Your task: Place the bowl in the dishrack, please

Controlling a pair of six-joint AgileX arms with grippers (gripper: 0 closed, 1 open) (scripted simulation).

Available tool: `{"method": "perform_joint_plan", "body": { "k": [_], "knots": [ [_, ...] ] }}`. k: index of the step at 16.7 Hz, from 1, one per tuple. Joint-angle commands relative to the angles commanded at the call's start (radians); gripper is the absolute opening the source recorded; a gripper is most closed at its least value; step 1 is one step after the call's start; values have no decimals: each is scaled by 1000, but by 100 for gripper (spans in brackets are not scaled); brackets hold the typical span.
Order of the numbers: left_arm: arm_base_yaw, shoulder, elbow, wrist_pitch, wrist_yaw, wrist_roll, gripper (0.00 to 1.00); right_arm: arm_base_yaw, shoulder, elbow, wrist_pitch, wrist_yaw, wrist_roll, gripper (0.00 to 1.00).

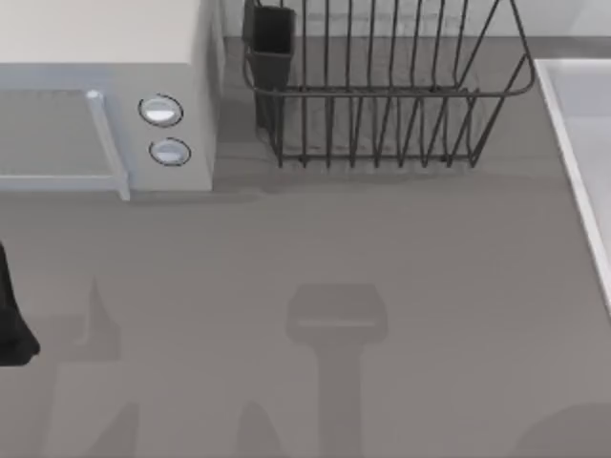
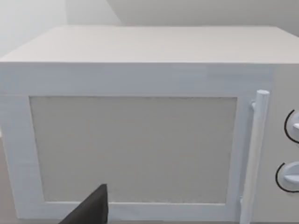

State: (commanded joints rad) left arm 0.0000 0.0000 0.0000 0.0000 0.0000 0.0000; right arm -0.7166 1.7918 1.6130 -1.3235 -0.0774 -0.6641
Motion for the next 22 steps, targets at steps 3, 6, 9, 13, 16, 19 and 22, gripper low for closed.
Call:
{"method": "perform_joint_plan", "body": {
  "k": [3, 6, 9, 13, 16, 19, 22],
  "knots": [
    [0, 0, 0, 0, 0, 0, 100, 12, -24, 135, -145, -2, -10, 0],
    [0, 0, 0, 0, 0, 0, 100, 19, -41, 184, -194, -2, -13, 0],
    [0, 0, 0, 0, 0, 0, 100, 14, -38, 182, -192, -2, -12, 0],
    [0, 0, 0, 0, 0, 0, 100, 77, -45, 179, -131, 45, 15, 0],
    [0, 0, 0, 0, 0, 0, 100, 229, -64, 163, -2, 154, 76, 0],
    [0, 0, 0, 0, 0, 0, 100, 456, -89, 128, 180, 304, 162, 0],
    [0, 0, 0, 0, 0, 0, 100, 738, -123, 76, 401, 477, 269, 0]
  ]
}}
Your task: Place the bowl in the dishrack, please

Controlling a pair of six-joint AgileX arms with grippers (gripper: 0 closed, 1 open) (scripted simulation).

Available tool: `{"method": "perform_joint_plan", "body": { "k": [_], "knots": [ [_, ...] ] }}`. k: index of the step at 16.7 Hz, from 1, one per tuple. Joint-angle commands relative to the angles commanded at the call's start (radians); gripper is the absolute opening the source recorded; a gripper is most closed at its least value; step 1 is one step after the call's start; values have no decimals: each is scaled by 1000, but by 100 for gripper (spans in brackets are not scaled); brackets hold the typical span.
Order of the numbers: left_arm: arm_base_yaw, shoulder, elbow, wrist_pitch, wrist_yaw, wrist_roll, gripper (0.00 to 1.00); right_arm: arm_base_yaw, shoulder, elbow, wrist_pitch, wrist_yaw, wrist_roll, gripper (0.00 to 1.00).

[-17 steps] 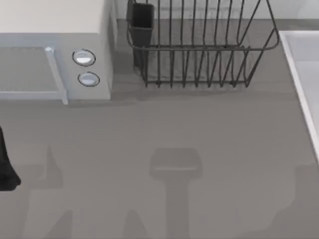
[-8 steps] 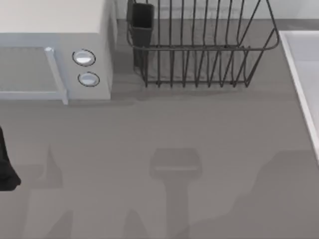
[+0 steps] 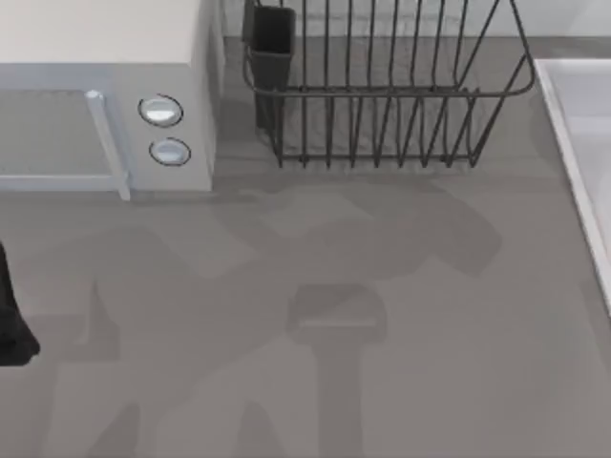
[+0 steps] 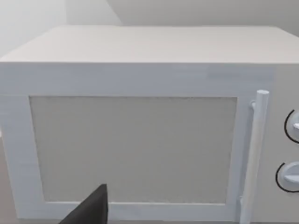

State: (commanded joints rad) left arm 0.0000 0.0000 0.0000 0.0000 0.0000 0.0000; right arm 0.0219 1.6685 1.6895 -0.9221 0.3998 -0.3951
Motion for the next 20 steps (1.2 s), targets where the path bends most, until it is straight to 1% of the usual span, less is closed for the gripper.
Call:
{"method": "perform_joint_plan", "body": {
  "k": [6, 8, 10, 12, 14, 20],
  "knots": [
    [0, 0, 0, 0, 0, 0, 100, 594, -107, -129, 494, 360, 238, 0],
    [0, 0, 0, 0, 0, 0, 100, 756, -147, -170, 644, 467, 307, 0],
    [0, 0, 0, 0, 0, 0, 100, 883, -183, -206, 766, 556, 364, 0],
    [0, 0, 0, 0, 0, 0, 100, 968, -210, -233, 851, 622, 403, 0],
    [0, 0, 0, 0, 0, 0, 100, 1011, -225, -250, 893, 657, 424, 0],
    [0, 0, 0, 0, 0, 0, 100, 1011, -221, -248, 898, 656, 428, 0]
  ]
}}
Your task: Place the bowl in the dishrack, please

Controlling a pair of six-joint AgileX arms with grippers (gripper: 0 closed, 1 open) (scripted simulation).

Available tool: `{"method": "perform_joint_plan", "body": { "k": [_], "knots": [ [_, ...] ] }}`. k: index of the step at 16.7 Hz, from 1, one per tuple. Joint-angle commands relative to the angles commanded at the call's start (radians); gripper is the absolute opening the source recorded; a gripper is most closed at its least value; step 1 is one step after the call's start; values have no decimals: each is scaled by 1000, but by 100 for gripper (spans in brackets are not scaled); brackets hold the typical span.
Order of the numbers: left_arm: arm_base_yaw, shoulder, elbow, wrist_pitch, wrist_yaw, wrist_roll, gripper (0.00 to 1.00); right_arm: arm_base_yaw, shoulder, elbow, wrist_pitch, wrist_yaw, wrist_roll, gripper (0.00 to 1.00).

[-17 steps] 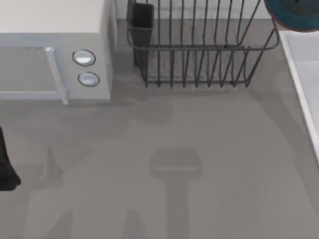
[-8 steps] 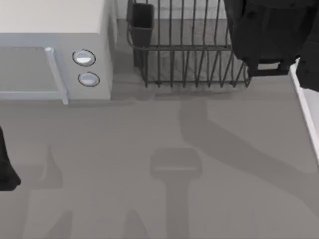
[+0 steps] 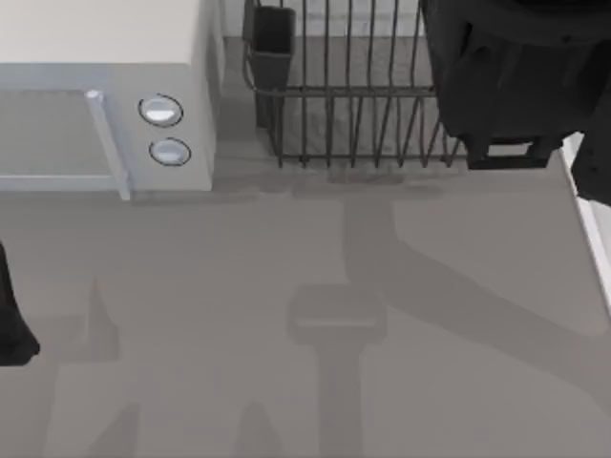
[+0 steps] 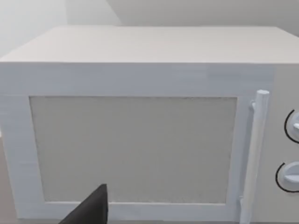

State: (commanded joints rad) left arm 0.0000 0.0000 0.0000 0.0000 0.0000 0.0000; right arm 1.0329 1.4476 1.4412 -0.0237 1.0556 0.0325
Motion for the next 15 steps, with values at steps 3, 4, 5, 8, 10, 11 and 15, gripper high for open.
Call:
{"method": "perform_joint_plan", "body": {
  "k": [3, 4, 5, 8, 10, 11, 15],
  "knots": [
    [0, 0, 0, 0, 0, 0, 100, -39, 66, -5, 67, -41, -1, 0],
    [0, 0, 0, 0, 0, 0, 100, -62, 108, -9, 111, -65, -3, 0],
    [0, 0, 0, 0, 0, 0, 100, -89, 156, -15, 164, -93, -4, 0],
    [0, 0, 0, 0, 0, 0, 100, -189, 320, -40, 380, -191, -8, 0],
    [0, 0, 0, 0, 0, 0, 100, -263, 427, -61, 528, -261, -10, 0],
    [0, 0, 0, 0, 0, 0, 100, -298, 473, -72, 586, -294, -11, 0],
    [0, 0, 0, 0, 0, 0, 100, -395, 591, -106, 718, -385, -15, 0]
  ]
}}
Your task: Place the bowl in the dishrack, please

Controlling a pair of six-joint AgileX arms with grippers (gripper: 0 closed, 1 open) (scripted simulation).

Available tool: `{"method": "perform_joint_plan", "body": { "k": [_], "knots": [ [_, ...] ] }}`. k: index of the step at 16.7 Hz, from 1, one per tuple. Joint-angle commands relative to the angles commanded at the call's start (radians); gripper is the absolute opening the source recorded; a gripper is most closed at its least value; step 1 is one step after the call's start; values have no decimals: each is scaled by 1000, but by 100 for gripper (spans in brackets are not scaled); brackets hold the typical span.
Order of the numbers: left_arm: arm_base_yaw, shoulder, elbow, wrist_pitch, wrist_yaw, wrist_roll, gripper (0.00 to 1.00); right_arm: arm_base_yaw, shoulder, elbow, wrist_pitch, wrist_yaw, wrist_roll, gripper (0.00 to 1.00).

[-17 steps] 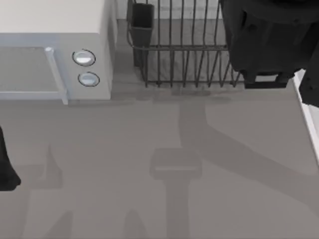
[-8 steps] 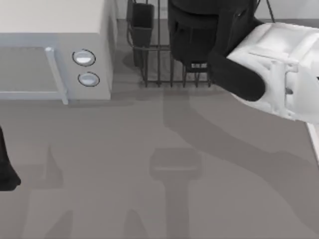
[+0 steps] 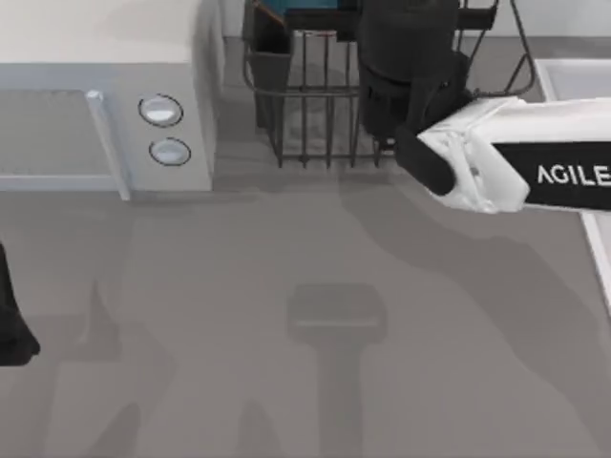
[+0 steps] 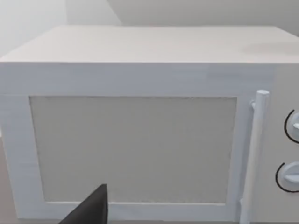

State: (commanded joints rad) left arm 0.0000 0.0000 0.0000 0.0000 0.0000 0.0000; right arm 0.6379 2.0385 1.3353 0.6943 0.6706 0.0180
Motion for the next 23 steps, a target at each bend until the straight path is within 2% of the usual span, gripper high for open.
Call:
{"method": "perform_joint_plan", "body": {
  "k": [4, 17, 23],
  "knots": [
    [0, 0, 0, 0, 0, 0, 100, -6, 6, -2, 6, -5, 0, 0],
    [0, 0, 0, 0, 0, 0, 100, -6, 6, -2, 6, -5, 0, 98],
    [0, 0, 0, 0, 0, 0, 100, -6, 6, -2, 6, -5, 0, 100]
  ]
}}
